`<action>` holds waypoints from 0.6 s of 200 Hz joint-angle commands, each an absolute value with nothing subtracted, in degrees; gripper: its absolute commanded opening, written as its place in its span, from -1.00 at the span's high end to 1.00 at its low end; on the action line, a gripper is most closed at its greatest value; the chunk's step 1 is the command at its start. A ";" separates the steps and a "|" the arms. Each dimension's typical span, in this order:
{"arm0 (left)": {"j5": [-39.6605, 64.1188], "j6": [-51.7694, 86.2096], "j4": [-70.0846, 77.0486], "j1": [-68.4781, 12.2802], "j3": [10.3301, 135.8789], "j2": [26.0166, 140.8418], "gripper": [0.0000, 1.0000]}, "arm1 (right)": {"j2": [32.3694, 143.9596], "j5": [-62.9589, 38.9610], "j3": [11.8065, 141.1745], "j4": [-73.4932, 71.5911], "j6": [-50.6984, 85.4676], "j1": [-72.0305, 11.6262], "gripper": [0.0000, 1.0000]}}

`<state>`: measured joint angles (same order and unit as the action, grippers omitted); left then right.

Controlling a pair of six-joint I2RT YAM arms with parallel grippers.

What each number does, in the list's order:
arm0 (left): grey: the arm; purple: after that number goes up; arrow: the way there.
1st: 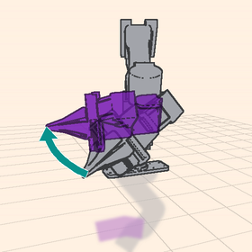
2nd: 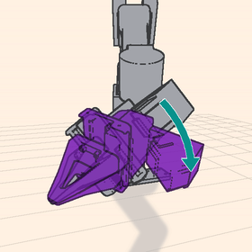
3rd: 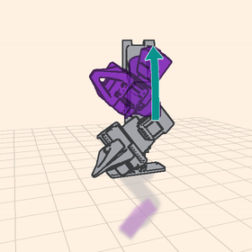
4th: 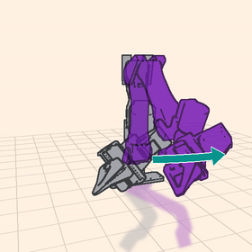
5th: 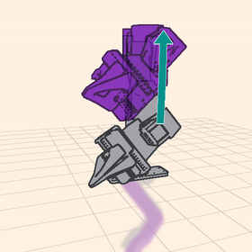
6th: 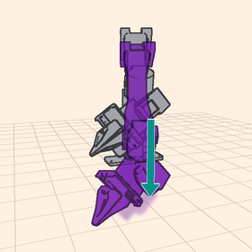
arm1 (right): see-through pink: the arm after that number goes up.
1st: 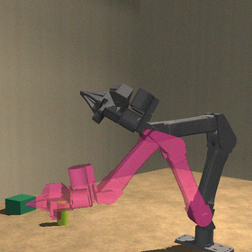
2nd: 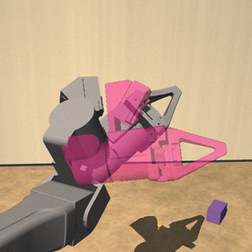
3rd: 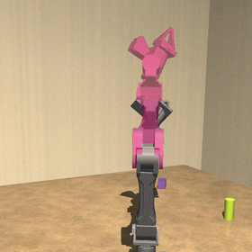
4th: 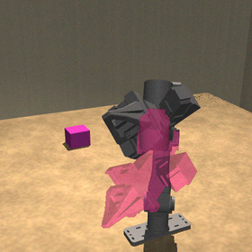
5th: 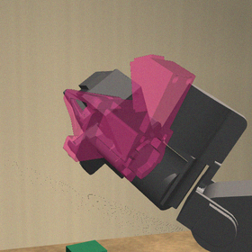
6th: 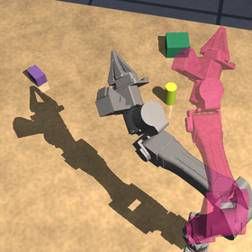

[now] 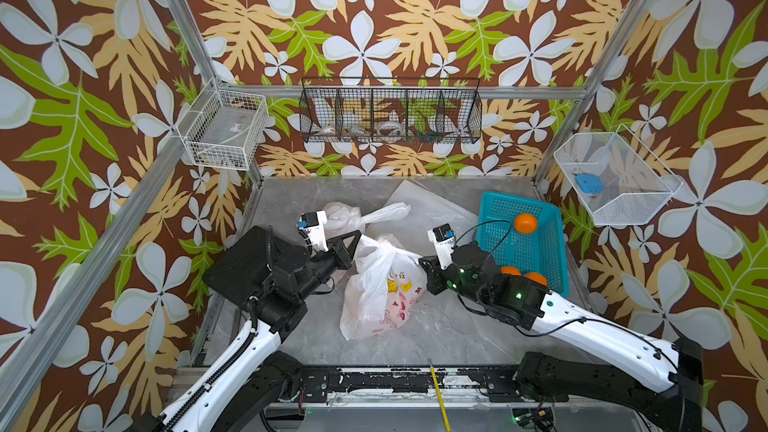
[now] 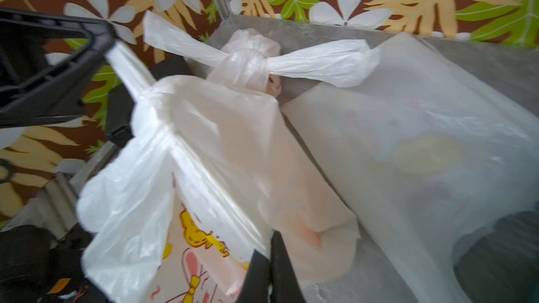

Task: Place the oranges into plastic bags & tie knots
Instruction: Tie the plastic bag at the center of the board.

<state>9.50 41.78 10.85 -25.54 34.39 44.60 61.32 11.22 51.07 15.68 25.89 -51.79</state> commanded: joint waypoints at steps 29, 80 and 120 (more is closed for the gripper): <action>-3.10 36.75 0.96 -24.53 34.46 41.86 1.00 | 62.25 22.26 47.22 20.76 19.50 -47.90 1.00; 1.37 39.23 8.27 -24.52 30.48 39.23 0.43 | 62.23 8.27 45.88 10.32 15.12 -47.90 1.00; 5.21 48.71 14.77 -24.35 26.54 39.81 -0.91 | 62.52 6.63 46.40 9.97 15.20 -47.90 1.00</action>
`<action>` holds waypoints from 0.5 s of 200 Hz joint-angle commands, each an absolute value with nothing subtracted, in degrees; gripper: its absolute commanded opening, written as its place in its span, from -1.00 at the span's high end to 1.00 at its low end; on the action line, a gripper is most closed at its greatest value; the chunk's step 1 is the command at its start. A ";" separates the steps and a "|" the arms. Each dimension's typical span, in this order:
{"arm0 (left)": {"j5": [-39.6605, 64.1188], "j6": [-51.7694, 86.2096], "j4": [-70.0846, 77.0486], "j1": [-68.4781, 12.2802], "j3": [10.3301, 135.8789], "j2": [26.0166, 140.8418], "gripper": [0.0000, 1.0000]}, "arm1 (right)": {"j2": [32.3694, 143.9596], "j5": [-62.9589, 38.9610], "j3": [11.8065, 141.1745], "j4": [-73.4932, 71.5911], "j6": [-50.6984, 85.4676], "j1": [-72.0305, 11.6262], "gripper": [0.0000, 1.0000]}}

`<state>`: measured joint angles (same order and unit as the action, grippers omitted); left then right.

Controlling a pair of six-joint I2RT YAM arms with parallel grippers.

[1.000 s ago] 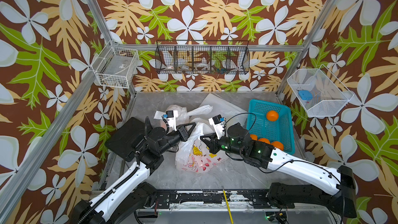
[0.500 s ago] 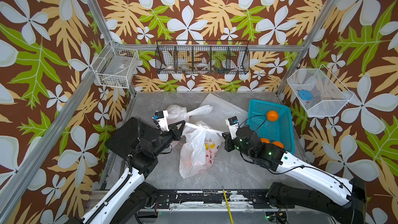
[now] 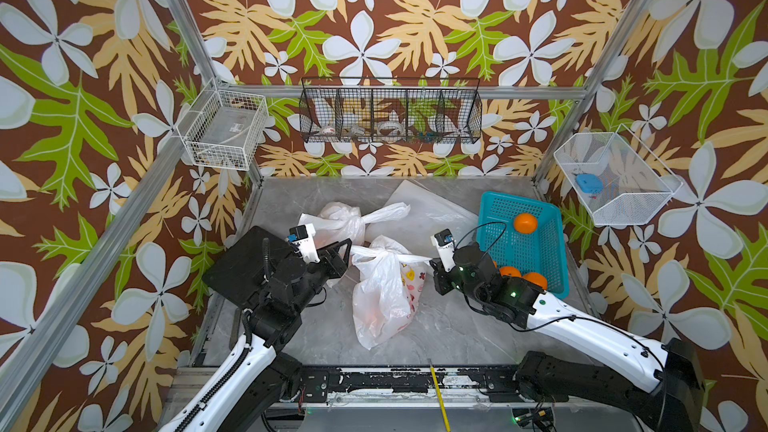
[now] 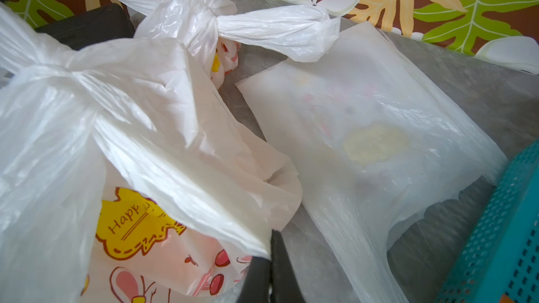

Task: Place the oranges into plastic bags & tie knots
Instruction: Tie the plastic bag at the center of the board.

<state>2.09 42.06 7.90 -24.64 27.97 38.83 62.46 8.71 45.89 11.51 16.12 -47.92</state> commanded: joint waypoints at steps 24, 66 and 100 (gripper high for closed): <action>9.34 51.31 20.03 -24.35 25.36 43.56 -1.00 | 62.62 6.10 46.24 9.80 15.42 -47.90 1.00; 8.73 51.38 23.25 -24.30 24.47 46.36 -0.42 | 62.58 6.81 46.32 10.60 15.91 -47.90 1.00; 7.34 49.77 21.03 -23.82 25.35 44.99 0.68 | 62.14 8.16 46.23 11.66 15.98 -47.92 1.00</action>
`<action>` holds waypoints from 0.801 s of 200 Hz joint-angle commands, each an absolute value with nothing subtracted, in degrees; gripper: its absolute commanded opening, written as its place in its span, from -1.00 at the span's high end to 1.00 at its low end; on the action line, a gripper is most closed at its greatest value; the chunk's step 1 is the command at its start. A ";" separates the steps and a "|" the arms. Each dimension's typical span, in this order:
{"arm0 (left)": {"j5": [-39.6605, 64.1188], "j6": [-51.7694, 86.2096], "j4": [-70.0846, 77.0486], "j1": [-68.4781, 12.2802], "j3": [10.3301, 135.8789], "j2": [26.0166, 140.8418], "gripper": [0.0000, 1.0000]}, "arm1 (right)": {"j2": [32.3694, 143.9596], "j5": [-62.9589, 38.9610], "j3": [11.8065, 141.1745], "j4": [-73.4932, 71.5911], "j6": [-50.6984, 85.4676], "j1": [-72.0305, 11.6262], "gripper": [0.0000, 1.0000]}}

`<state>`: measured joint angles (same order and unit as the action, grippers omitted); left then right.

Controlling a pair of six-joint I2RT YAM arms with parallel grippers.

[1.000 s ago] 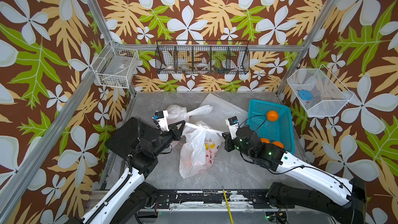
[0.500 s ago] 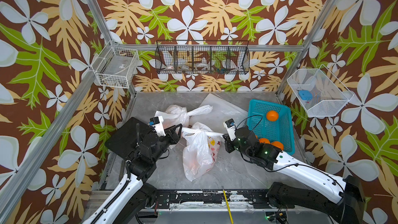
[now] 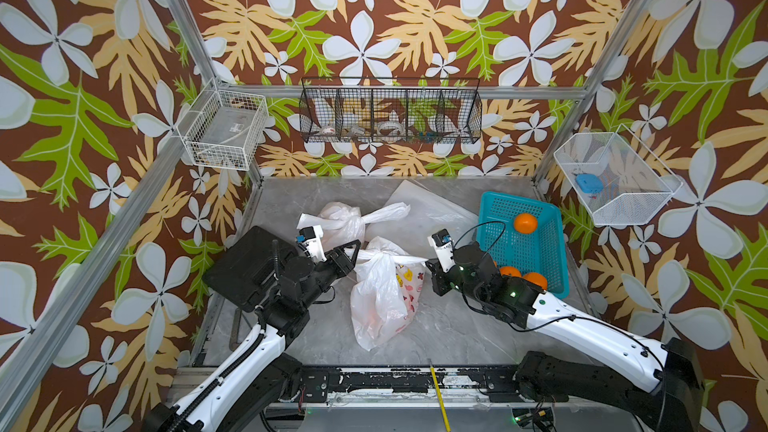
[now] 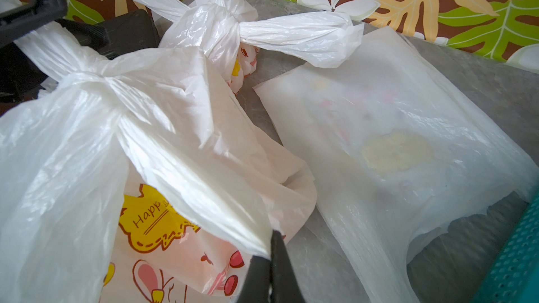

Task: Place the oranges into plastic bags & tie knots
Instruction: Tie the plastic bag at the center of the board.

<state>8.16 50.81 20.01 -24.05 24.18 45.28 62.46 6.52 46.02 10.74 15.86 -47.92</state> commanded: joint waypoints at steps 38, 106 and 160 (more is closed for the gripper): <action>4.04 44.63 13.73 -23.73 28.56 44.03 1.00 | 62.43 12.78 47.39 14.45 15.65 -47.87 1.00; 5.35 37.88 3.93 -12.13 28.09 42.10 1.00 | 65.54 36.23 50.17 28.55 22.30 -43.71 1.00; 7.37 37.99 4.78 -4.86 23.04 42.21 1.00 | 66.60 38.81 45.09 29.45 24.19 -37.52 1.00</action>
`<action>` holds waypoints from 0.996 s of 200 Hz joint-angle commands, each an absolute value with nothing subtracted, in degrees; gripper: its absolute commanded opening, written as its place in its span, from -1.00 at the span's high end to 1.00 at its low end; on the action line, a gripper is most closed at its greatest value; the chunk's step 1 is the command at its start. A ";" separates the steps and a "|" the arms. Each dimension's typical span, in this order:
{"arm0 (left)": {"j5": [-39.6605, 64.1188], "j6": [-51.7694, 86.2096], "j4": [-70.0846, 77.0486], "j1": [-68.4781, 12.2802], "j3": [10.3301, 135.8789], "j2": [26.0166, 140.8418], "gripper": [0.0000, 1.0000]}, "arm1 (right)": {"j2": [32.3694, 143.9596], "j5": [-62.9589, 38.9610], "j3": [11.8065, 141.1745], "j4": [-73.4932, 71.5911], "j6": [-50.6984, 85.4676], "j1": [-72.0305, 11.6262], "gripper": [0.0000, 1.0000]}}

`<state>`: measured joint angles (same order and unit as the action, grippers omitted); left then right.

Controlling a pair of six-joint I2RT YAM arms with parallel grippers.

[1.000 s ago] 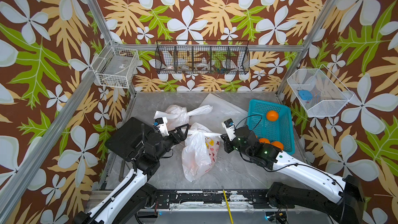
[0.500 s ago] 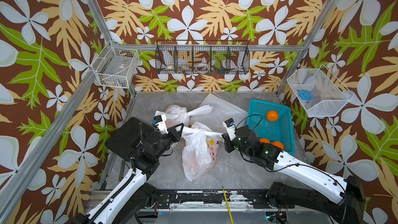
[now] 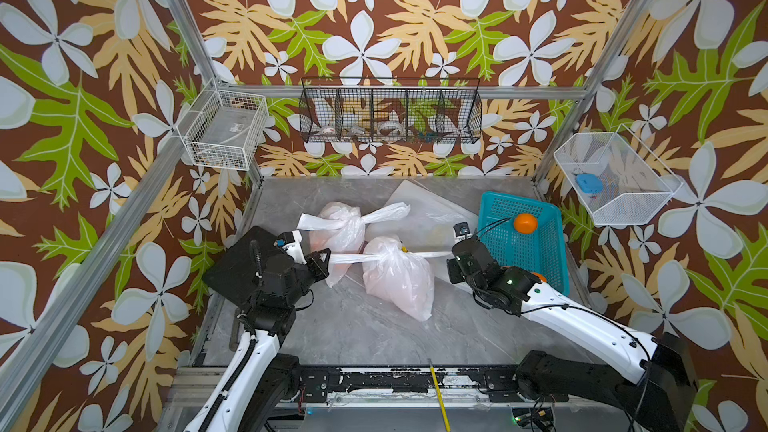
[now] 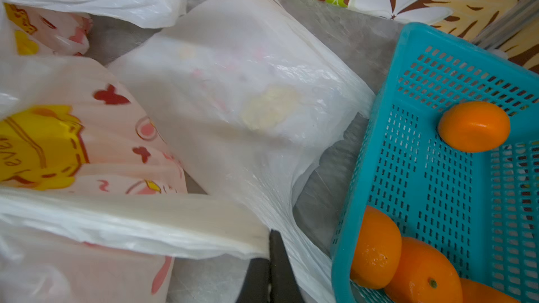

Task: Place the oranges into plastic bags & tie knots
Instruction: Tie the plastic bag at the center of the board.

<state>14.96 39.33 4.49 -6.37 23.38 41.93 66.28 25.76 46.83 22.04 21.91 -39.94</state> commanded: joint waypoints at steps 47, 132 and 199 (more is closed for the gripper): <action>6.20 37.53 5.54 -3.48 21.86 43.90 1.00 | 68.47 41.07 44.90 29.81 24.16 -36.65 1.00; 5.59 32.12 0.85 0.77 32.44 46.04 1.00 | 69.99 17.85 53.01 15.97 16.47 -36.65 1.00; 15.31 33.99 8.95 18.10 33.96 57.78 1.00 | 85.45 5.32 55.12 2.65 18.65 -40.31 1.00</action>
